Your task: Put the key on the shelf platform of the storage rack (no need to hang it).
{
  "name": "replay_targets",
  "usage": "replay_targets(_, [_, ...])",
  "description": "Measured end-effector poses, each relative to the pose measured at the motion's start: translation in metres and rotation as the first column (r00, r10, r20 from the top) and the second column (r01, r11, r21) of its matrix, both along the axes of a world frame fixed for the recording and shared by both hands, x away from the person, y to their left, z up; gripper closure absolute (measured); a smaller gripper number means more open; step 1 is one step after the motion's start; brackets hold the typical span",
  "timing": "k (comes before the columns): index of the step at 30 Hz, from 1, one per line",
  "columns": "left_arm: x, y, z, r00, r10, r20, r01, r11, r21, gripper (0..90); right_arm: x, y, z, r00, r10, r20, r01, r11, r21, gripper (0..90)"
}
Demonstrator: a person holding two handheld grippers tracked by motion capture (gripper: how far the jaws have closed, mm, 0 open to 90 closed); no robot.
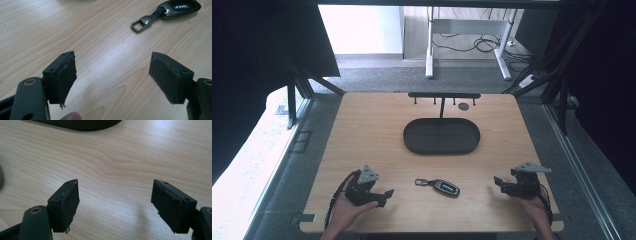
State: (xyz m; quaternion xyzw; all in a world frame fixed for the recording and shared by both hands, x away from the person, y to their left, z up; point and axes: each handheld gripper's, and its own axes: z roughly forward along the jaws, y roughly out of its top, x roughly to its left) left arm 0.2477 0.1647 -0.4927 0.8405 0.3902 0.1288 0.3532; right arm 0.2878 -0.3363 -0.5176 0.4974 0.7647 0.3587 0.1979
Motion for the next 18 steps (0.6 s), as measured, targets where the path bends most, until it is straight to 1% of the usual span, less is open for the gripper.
replay_targets(2, [0.0, 0.001, 0.0, 1.0, 0.0, 0.0, 0.0, 1.0, 0.0, 22.3, 0.0, 0.001, 0.001, 0.9993, 0.017, -0.032, -0.017, 1.0, 0.016, 25.1])
replay_targets(3, [0.0, 0.002, 0.0, 1.0, 0.004, -0.001, -0.004, 1.0, 0.0, 22.3, 0.0, 0.002, 0.001, 0.999, 0.023, -0.037, -0.022, 1.0, 0.019, 25.8])
replay_targets(5, [0.0, 0.001, -0.001, 0.9999, 0.013, -0.001, -0.013, 0.9999, -0.004, 22.4, -0.001, 0.003, 0.003, 0.9989, 0.028, -0.037, -0.028, 1.0, 0.012, 26.1])
replay_targets(7, [0.0, 0.0, -0.001, 1.0, 0.009, -0.001, -0.009, 1.0, 0.001, 22.5, -0.002, 0.005, 0.006, 0.999, 0.033, -0.031, -0.033, 0.999, 0.007, 26.1])
replay_targets(10, [0.0, -0.001, -0.001, 1.0, 0.004, -0.006, -0.004, 1.0, 0.004, 22.5, -0.002, 0.004, 0.009, 0.9991, 0.032, -0.027, -0.032, 0.999, 0.007, 26.0])
replay_targets(11, [0.0, -0.001, -0.001, 1.0, 0.005, -0.009, -0.005, 1.0, 0.003, 22.4, -0.001, 0.004, 0.011, 0.9992, 0.03, -0.027, -0.03, 0.999, 0.015, 26.7])
replay_targets(13, [-0.001, 0.0, 0.0, 0.9999, 0.009, -0.008, -0.009, 1.0, -0.004, 22.4, 0.001, 0.005, 0.012, 0.9987, 0.035, -0.036, -0.035, 0.999, 0.017, 27.0])
replay_targets(14, [-0.001, 0.0, 0.0, 0.9999, 0.009, -0.008, -0.009, 1.0, -0.004, 22.5, 0.001, 0.007, 0.012, 0.9984, 0.04, -0.041, -0.039, 0.999, 0.012, 27.0])
replay_targets(17, [0.0, 0.001, 0.001, 0.9999, 0.009, -0.005, -0.009, 0.9999, -0.004, 22.6, 0.005, 0.013, 0.016, 0.9946, 0.076, -0.071, -0.079, 0.996, -0.041, 27.0])
replay_targets(18, [0.0, 0.001, 0.001, 0.9999, 0.009, -0.005, -0.009, 0.9999, -0.004, 22.6, 0.005, 0.013, 0.016, 0.9946, 0.076, -0.071, -0.079, 0.996, -0.041, 27.0])
